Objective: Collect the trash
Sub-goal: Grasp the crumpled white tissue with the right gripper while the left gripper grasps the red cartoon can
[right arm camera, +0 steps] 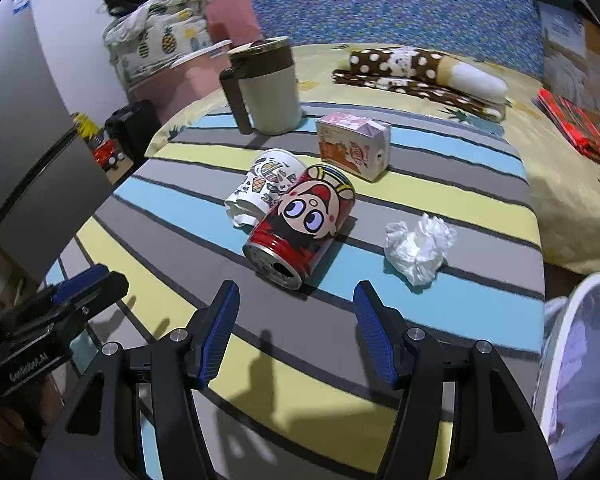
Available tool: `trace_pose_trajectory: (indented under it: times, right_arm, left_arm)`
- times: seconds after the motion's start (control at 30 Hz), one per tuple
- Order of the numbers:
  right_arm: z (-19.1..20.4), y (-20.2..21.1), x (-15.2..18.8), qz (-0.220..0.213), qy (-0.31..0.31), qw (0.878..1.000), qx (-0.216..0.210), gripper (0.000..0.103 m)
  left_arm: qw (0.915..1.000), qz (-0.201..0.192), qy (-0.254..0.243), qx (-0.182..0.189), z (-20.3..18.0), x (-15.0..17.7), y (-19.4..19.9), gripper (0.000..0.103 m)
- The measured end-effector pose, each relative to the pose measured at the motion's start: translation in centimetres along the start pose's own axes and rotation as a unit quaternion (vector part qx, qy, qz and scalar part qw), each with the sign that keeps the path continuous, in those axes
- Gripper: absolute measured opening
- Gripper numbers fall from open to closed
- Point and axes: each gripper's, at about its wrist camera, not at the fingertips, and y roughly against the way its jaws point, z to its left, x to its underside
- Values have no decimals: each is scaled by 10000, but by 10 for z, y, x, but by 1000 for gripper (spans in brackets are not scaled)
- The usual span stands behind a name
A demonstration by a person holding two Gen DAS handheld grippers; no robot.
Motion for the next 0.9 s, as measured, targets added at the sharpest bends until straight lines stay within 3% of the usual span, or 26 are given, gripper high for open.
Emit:
trace_pose_trajectory:
  times: [0.43, 0.67, 0.7, 0.73, 0.9]
  right_arm:
    - [-47, -2, -16, -301, -127, 9973, 650, 61]
    - [-65, -26, -19, -83, -369, 9979, 517, 61]
    - [-67, -28, -18, -81, -417, 9982, 434, 54]
    - [-68, -28, -17, -81, -434, 9983, 381, 38]
    - [-72, -17, -11, -197, -410, 9986, 259, 28]
  left_arm:
    - [9990, 104, -269, 336, -22, -13, -20, 53]
    - [9965, 262, -513, 602, -54, -22, -44, 56]
    - [9963, 267, -547, 605, -58, -24, -47, 56]
    - [9960, 269, -584, 618, -62, -24, -50, 57]
    - [9949, 404, -701, 602, -81, -27, -70, 59]
